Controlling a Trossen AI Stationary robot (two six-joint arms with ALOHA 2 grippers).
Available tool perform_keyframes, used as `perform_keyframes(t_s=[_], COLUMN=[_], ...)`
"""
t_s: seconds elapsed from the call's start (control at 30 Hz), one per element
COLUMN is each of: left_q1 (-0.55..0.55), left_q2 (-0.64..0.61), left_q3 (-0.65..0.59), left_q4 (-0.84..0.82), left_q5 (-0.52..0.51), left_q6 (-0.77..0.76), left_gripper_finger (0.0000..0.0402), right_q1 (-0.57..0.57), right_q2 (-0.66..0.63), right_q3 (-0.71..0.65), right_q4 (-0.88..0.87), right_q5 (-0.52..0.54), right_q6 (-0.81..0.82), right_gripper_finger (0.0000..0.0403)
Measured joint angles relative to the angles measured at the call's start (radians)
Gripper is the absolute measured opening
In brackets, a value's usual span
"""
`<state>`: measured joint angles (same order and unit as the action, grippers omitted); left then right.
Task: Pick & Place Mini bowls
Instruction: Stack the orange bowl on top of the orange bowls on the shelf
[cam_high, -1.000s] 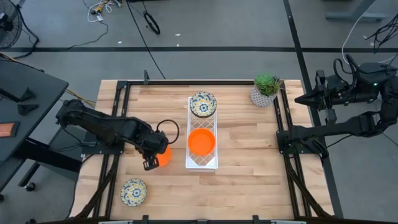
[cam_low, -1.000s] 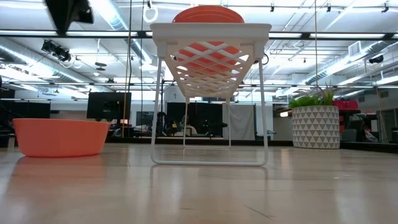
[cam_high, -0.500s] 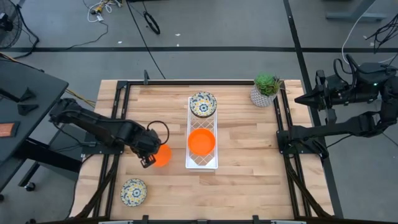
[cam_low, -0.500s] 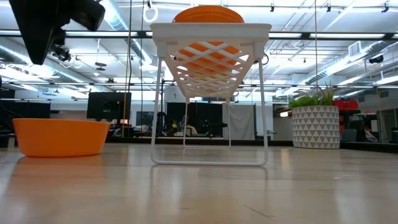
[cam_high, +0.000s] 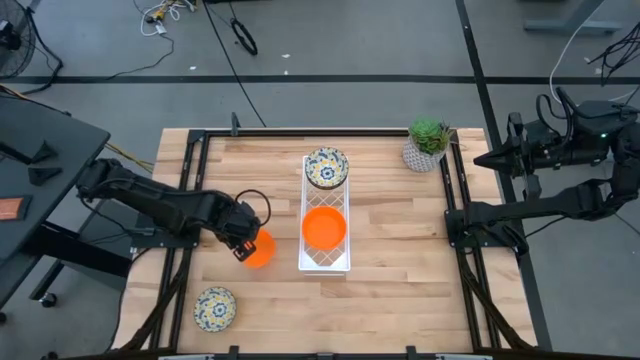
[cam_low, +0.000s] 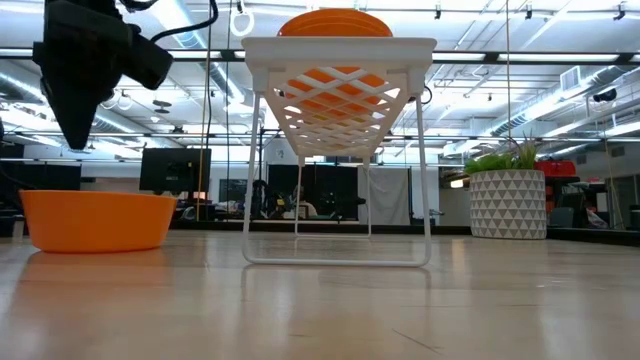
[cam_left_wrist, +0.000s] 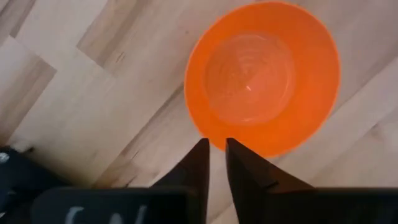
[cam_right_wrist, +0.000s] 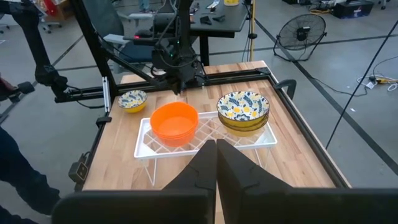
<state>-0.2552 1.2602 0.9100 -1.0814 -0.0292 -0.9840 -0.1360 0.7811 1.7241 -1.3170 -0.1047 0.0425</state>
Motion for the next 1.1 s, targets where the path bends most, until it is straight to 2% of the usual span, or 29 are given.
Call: perform_keyframes(t_s=[0.3, 0.47, 0.8, 1.1], left_q1=[0.037, 0.064, 0.085, 0.086], left_q2=[0.000, 0.000, 0.015, 0.019], left_q3=[-0.019, -0.019, -0.023, -0.127], left_q4=[0.016, 0.020, 0.095, 0.142], left_q5=[-0.014, -0.008, 0.015, 0.029], left_q6=[0.010, 0.011, 0.033, 0.034], left_gripper_finger=[0.0144, 0.0176, 0.0177, 0.0177], right_q1=[0.000, 0.000, 0.000, 0.000], right_q2=[0.000, 0.000, 0.000, 0.000], right_q3=[0.000, 0.000, 0.000, 0.000], right_q4=[0.000, 0.000, 0.000, 0.000], right_q5=[0.000, 0.000, 0.000, 0.000], right_q6=[0.000, 0.000, 0.000, 0.000], right_gripper_finger=[0.0011, 0.0011, 0.0011, 0.0011])
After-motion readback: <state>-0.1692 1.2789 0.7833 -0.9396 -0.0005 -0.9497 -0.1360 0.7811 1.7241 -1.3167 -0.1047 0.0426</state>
